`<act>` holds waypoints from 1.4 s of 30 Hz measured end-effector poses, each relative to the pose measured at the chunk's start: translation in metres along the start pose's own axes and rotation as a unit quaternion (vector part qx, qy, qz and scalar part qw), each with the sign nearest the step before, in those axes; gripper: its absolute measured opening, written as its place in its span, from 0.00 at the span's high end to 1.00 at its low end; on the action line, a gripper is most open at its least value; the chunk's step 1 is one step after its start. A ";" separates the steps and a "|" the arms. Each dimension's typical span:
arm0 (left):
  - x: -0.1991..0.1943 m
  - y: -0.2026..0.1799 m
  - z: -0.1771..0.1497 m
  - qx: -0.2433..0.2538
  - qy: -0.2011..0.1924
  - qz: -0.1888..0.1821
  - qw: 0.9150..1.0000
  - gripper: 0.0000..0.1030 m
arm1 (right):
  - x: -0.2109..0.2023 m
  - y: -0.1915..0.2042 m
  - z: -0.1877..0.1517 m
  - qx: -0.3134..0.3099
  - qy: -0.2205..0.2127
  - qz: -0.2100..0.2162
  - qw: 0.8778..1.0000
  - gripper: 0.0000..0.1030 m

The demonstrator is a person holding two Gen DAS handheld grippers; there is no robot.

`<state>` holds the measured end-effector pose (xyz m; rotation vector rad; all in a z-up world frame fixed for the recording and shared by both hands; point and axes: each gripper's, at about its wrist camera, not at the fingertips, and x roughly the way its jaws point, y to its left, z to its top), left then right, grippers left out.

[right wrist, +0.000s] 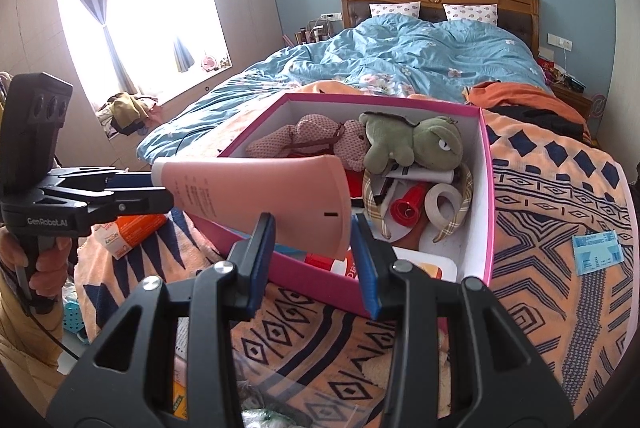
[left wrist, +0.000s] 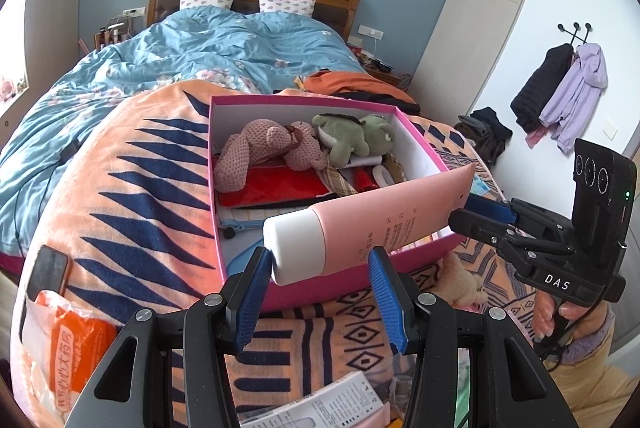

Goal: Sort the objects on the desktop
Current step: 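Lower the pink lotion tube into the magenta box with both tools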

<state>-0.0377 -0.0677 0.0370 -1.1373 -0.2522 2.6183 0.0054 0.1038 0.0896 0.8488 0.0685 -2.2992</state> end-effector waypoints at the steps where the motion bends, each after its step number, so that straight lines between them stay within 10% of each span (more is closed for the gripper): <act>1: 0.001 0.001 0.001 0.001 0.000 0.001 1.000 0.51 | 0.001 -0.001 0.000 0.002 0.001 0.001 1.000 0.60; 42: 0.065 0.031 0.031 -0.026 0.056 0.042 0.997 0.51 | 0.078 -0.028 0.018 0.017 0.084 -0.004 0.996 0.60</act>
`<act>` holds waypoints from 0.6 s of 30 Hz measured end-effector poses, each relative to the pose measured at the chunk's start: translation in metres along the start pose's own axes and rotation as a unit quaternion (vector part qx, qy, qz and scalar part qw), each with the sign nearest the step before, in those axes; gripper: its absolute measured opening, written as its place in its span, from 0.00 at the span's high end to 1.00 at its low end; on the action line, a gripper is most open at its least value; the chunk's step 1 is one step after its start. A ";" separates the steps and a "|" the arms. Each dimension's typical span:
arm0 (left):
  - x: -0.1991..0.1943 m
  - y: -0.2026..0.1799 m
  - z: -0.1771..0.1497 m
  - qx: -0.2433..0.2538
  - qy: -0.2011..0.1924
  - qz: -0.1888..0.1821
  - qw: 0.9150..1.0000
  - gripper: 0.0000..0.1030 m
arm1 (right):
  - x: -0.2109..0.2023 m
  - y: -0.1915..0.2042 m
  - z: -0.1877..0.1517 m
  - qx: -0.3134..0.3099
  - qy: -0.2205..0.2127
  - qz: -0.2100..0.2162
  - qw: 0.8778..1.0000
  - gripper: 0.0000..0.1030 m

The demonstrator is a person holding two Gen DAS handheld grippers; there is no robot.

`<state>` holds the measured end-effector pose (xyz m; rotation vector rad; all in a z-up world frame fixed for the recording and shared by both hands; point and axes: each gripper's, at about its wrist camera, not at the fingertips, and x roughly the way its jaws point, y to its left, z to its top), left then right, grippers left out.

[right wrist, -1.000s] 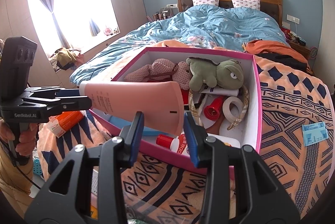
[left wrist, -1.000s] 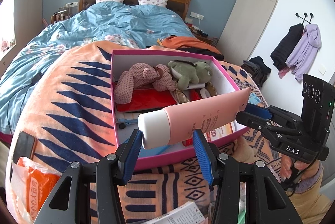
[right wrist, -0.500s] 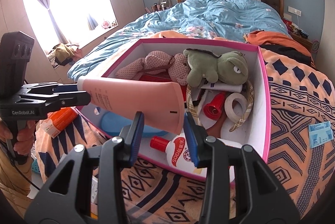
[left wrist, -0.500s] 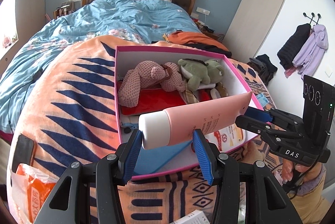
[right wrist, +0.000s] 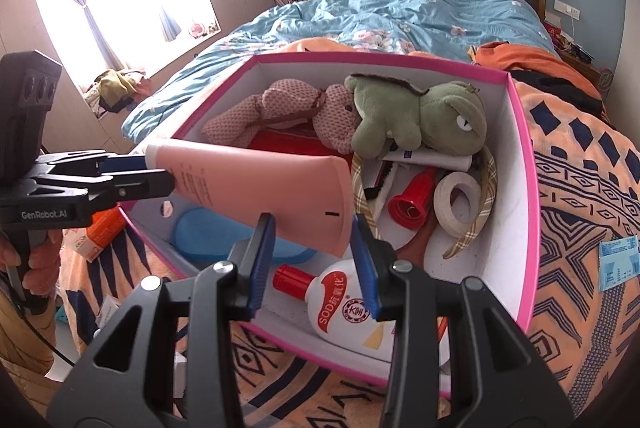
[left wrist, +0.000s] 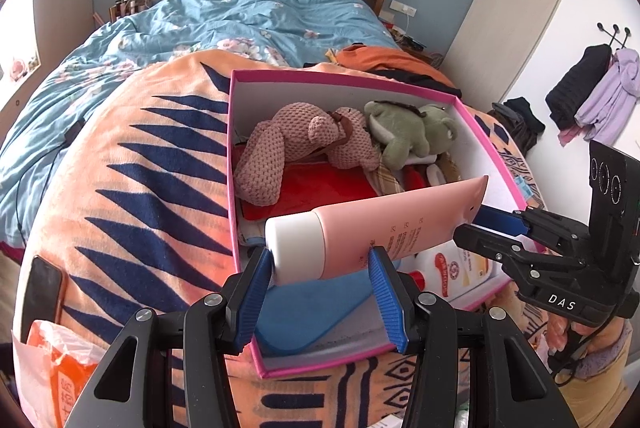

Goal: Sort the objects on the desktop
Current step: 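Lower the pink lotion tube into the magenta box with both tools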

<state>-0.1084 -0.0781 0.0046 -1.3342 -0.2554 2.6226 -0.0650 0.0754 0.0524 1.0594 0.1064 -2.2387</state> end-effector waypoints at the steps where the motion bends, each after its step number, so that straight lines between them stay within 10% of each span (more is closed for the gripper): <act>1: 0.001 0.000 0.001 0.000 0.001 0.002 1.000 0.51 | 0.002 0.000 0.001 0.000 0.002 -0.002 1.000 0.60; 18: 0.018 -0.011 0.012 0.036 0.010 0.072 0.997 0.50 | 0.033 -0.008 0.008 0.000 0.052 -0.011 0.999 0.60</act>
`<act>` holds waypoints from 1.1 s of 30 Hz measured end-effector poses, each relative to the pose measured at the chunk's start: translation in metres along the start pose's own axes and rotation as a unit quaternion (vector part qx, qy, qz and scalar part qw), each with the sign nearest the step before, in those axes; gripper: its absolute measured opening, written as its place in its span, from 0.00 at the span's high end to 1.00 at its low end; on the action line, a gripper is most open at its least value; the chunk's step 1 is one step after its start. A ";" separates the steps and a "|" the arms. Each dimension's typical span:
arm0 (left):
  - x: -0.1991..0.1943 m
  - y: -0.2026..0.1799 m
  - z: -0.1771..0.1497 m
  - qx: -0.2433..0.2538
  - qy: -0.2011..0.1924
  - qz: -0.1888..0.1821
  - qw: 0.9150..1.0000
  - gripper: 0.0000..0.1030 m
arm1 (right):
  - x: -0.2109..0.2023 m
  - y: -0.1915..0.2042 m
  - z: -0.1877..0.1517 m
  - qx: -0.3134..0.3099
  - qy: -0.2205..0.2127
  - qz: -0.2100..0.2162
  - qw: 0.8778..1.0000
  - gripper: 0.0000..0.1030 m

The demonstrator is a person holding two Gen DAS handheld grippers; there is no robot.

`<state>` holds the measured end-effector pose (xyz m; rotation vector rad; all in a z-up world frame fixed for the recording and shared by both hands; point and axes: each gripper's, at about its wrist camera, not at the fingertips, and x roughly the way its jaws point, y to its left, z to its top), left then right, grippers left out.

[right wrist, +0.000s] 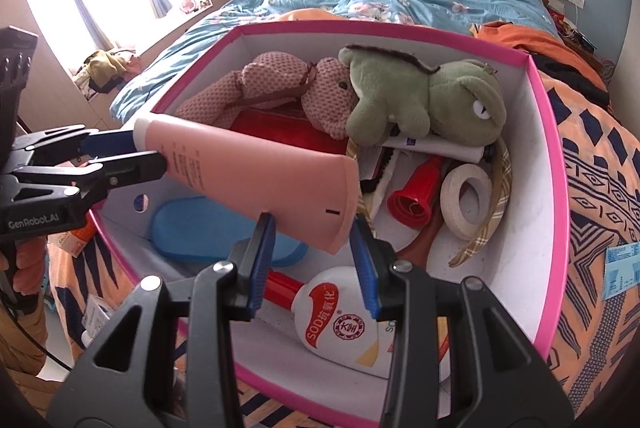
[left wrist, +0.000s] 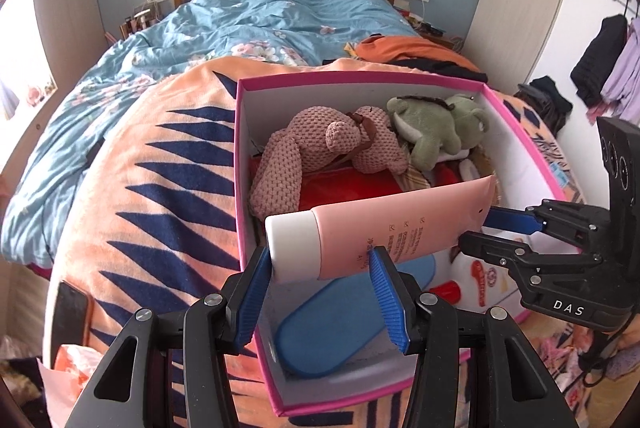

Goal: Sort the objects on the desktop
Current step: 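Lower the pink lotion tube into the magenta box with both tools, then open both tools to release the pink lotion tube in the box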

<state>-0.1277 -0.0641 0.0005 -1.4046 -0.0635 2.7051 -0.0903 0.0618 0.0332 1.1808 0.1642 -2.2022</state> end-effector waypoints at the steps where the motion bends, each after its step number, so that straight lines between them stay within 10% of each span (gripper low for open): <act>1: 0.001 0.000 0.001 -0.001 -0.001 0.003 1.000 0.50 | 0.002 -0.001 0.001 0.002 0.004 0.000 1.000 0.60; 33: -0.011 -0.010 -0.015 0.028 -0.024 -0.052 0.998 0.50 | -0.011 0.009 0.000 -0.006 0.001 0.007 1.000 0.59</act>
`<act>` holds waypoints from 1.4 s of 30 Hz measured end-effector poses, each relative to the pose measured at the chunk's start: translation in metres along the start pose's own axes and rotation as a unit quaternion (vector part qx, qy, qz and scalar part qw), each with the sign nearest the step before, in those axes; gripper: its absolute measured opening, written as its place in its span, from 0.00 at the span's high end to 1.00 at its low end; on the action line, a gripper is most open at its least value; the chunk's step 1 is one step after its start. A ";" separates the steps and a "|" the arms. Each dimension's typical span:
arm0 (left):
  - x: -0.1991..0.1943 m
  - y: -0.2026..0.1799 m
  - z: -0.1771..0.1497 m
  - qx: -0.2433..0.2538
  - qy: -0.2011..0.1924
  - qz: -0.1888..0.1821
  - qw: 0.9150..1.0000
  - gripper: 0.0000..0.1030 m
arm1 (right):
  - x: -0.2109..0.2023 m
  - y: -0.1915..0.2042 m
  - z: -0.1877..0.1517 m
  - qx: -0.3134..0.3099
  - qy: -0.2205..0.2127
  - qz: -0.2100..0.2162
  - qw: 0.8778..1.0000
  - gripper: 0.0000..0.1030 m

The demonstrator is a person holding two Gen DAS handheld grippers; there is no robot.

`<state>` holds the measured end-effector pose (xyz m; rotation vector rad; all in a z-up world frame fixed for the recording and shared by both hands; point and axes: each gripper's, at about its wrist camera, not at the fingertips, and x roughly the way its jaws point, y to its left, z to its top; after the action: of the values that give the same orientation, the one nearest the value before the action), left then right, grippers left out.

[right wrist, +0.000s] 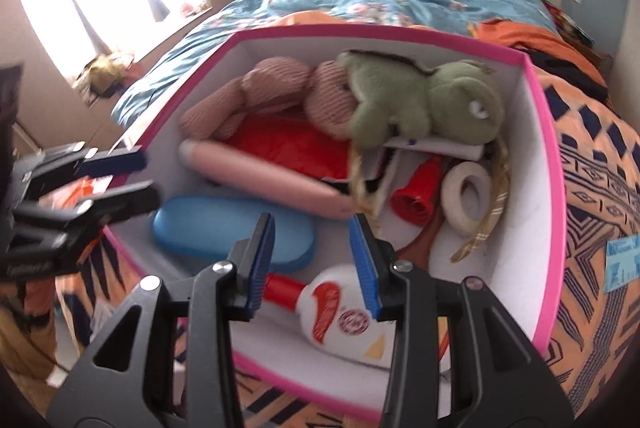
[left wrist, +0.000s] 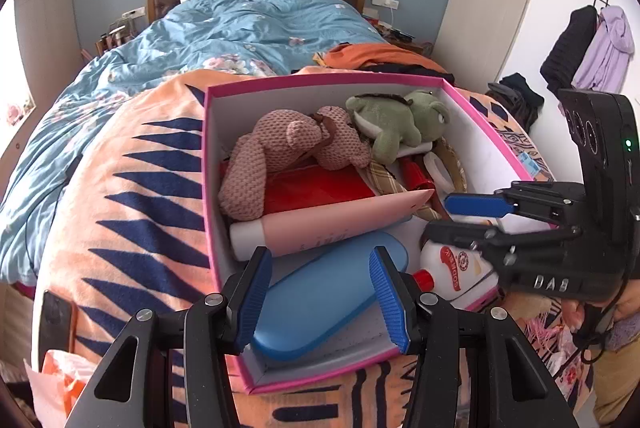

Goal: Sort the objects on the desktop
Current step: 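Open both tools to release the pink lotion tube in the box, then withdraw both tools from the box toward the items on the bed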

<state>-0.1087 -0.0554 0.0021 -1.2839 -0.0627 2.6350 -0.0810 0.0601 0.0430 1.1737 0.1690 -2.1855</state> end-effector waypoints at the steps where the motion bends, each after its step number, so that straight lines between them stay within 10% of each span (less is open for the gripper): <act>1: 0.002 0.000 0.001 -0.001 0.002 -0.001 1.000 0.50 | 0.003 0.004 0.001 -0.010 0.006 0.000 1.000 0.59; 10: -0.005 0.004 -0.004 -0.013 -0.010 -0.014 1.000 0.50 | 0.040 -0.008 0.033 0.037 0.047 -0.005 0.998 0.58; 22: -0.046 0.009 -0.050 0.006 -0.041 -0.089 0.995 0.49 | -0.019 -0.012 0.008 0.051 -0.034 0.048 0.997 0.49; 29: -0.073 0.000 -0.093 0.042 -0.042 -0.113 0.992 0.44 | -0.081 0.013 -0.059 -0.033 -0.073 0.085 0.993 0.49; 42: -0.019 0.005 -0.134 -0.005 0.072 -0.126 0.989 0.43 | -0.042 -0.013 -0.174 0.037 0.065 -0.002 0.997 0.49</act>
<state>0.0066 -0.0717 -0.0666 -1.3662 -0.2011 2.3279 0.0501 0.1585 -0.0295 1.3592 0.1463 -2.1360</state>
